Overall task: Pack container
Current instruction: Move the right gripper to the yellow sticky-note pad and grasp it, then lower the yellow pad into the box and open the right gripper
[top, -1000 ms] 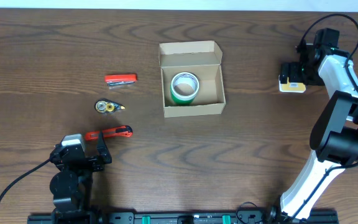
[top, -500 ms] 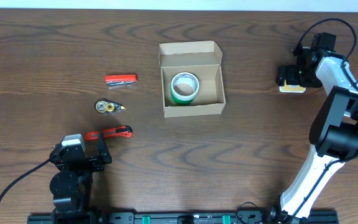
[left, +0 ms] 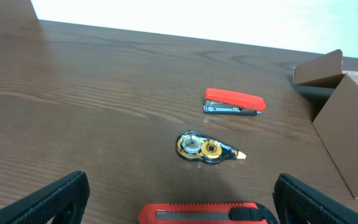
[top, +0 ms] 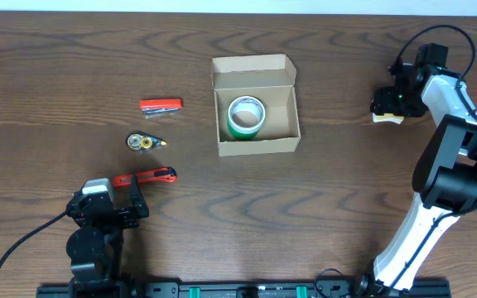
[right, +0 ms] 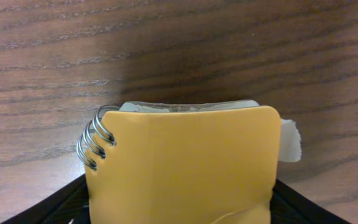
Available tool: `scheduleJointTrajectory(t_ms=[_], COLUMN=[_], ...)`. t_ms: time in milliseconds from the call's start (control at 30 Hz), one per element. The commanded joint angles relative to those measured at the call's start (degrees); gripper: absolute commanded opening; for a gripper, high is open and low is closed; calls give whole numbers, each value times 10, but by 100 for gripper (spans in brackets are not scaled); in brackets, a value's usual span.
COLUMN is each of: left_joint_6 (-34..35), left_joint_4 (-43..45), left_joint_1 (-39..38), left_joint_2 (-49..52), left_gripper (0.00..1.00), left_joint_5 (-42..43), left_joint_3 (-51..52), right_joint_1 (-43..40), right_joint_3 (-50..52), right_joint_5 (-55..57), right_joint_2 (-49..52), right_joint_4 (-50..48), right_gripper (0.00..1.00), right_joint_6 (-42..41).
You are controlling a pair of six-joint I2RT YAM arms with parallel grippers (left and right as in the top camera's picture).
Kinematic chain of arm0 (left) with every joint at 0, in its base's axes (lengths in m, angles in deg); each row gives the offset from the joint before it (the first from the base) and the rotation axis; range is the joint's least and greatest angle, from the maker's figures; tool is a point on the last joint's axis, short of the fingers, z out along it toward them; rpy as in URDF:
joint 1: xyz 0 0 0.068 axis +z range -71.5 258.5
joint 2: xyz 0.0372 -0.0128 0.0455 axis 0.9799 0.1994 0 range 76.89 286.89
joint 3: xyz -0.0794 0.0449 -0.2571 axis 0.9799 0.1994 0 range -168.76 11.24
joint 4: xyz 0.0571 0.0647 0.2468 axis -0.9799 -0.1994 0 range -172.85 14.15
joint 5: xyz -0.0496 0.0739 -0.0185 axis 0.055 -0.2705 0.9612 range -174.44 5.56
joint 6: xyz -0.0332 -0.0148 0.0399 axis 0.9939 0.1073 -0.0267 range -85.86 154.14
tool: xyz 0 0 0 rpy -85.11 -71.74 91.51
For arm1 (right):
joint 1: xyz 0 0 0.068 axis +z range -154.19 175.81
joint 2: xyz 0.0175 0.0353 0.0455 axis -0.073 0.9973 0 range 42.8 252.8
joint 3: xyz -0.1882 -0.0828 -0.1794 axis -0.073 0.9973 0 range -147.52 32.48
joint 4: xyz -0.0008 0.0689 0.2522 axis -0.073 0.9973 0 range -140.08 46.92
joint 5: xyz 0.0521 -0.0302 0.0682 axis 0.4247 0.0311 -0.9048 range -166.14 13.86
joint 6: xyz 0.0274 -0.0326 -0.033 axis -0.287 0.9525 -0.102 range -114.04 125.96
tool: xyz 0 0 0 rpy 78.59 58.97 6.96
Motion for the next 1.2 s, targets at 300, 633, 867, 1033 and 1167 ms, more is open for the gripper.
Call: scheduleJointTrajectory(t_ms=[300,633,867,1033,1167], left_joint_6=[9,9,8,8,9], left_joint_4=[-2,-2,-2,-2,-2], left_joint_1=[-2,-2,-2,-2,-2], left_joint_2=[-3,-3,-3,-3,-3], left_gripper=[95,95,95,95,95], left_joint_5=[-2,-2,-2,-2,-2], left_joint_3=[15,15,15,15,15], right_joint_1=[35,222,379,450,478], right_joint_3=[-99,-158,-155,-155,-155], right_joint_5=[-118,-118,-36,-4,37], right_joint_2=[-88,-156,-117,-81,-63], right_joint_4=[103,117,138,163,186], right_gripper=[67,68,69,69,69], right_joint_6=[-24,-126,-213,-253,-303])
